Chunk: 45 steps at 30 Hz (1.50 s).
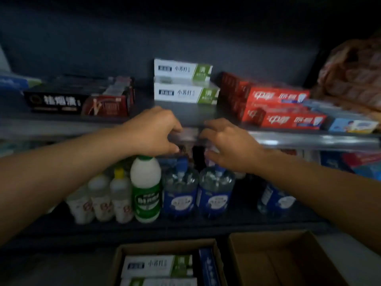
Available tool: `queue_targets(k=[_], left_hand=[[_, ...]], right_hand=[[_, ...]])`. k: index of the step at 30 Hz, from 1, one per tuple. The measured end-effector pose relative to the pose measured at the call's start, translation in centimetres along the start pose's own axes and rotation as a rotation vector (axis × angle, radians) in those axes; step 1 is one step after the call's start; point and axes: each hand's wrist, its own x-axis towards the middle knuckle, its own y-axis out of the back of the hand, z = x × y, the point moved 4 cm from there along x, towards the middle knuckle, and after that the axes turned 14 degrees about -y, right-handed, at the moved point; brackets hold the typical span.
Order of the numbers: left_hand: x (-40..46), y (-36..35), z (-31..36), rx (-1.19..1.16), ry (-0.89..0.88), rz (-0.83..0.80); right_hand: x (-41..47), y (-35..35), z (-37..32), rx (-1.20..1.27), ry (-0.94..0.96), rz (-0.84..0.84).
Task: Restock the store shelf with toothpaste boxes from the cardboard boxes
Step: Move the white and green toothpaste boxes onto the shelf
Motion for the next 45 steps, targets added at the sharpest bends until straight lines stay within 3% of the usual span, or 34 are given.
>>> queue_targets(k=[4, 10, 16, 23, 35, 45], left_hand=[[-4.1, -5.0, 1.4, -0.009, -0.038, -0.127], [-8.5, -14.4, 1.9, -0.158, -0.043, -0.294], [-12.6, -24.4, 1.1, -0.257, -0.046, -0.506], [-15.9, -30.6, 0.0, -0.333, 0.021, -0.6], [-18.4, -32.3, -1.3, -0.419, 0.107, -0.559], [-17.7, -29.7, -1.6, -0.437, 0.038, -0.524]], right_hand=[[-3.6, -2.3, -2.0, 0.058, 0.078, 0.079], [-10.3, -11.2, -6.4, 0.205, 0.162, -0.198], [-16.4, -21.9, -10.1, 0.255, 0.182, -0.657], [-20.7, -27.9, -12.1, 0.277, 0.126, -0.894], [-23.4, -29.1, -14.4, 0.134, 0.071, -0.954], [-21.1, -27.1, -12.8, 0.075, 0.115, -0.917]])
